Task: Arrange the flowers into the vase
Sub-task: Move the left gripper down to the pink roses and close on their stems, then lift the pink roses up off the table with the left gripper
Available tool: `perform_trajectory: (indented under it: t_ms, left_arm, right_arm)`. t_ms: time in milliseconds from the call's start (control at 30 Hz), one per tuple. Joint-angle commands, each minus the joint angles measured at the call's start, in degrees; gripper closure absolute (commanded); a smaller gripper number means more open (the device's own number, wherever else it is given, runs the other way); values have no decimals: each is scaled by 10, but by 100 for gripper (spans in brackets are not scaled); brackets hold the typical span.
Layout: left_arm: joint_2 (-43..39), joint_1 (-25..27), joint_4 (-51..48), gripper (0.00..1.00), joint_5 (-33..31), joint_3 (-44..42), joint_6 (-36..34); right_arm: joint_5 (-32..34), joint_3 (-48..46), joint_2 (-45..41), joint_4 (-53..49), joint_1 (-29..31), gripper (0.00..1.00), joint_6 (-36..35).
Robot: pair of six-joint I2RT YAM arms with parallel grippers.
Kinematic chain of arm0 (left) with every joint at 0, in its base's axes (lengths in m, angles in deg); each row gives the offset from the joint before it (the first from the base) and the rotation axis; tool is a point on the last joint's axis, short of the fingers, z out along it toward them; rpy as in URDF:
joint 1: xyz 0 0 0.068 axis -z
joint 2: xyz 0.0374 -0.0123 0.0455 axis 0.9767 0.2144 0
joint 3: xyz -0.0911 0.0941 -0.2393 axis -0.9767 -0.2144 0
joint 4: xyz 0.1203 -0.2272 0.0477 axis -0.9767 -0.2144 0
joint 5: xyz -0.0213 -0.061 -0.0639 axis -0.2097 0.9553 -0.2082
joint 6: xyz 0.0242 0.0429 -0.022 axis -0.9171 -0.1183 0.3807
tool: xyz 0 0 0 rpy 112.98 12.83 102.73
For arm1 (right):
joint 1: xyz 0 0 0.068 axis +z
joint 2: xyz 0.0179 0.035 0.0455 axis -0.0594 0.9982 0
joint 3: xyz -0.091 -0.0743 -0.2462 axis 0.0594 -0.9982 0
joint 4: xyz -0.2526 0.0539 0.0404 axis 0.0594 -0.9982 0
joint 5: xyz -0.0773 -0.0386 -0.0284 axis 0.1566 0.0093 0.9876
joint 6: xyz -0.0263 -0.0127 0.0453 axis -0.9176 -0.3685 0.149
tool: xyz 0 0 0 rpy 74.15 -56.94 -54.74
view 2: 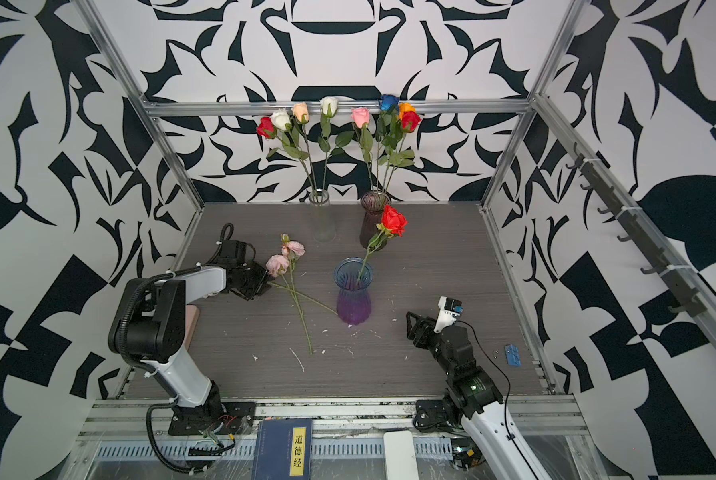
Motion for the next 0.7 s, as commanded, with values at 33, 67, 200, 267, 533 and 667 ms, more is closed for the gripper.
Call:
perform_trajectory:
  t_ms: [33, 67, 200, 267, 533, 667]
  left_arm:
    - [-6, 0, 10, 88, -10, -8, 8]
    - [-15, 0, 9, 89, -11, -8, 7]
    - [-68, -1, 5, 94, -12, -12, 11]
    - [-104, -2, 2, 99, -17, -14, 18]
    - [-229, -3, 6, 100, -16, -8, 48]
    - [-245, 5, 1, 100, 8, 36, 32]
  right_arm:
    - [8, -4, 0, -34, 2, 28, 4]
    - [7, -4, 2, -33, 2, 28, 4]
    - [6, -4, 9, -29, 2, 28, 3]
    - [6, -3, 15, -27, 2, 28, 4]
    - [6, -1, 27, -23, 2, 28, 4]
    - [7, -1, 26, -23, 2, 28, 4]
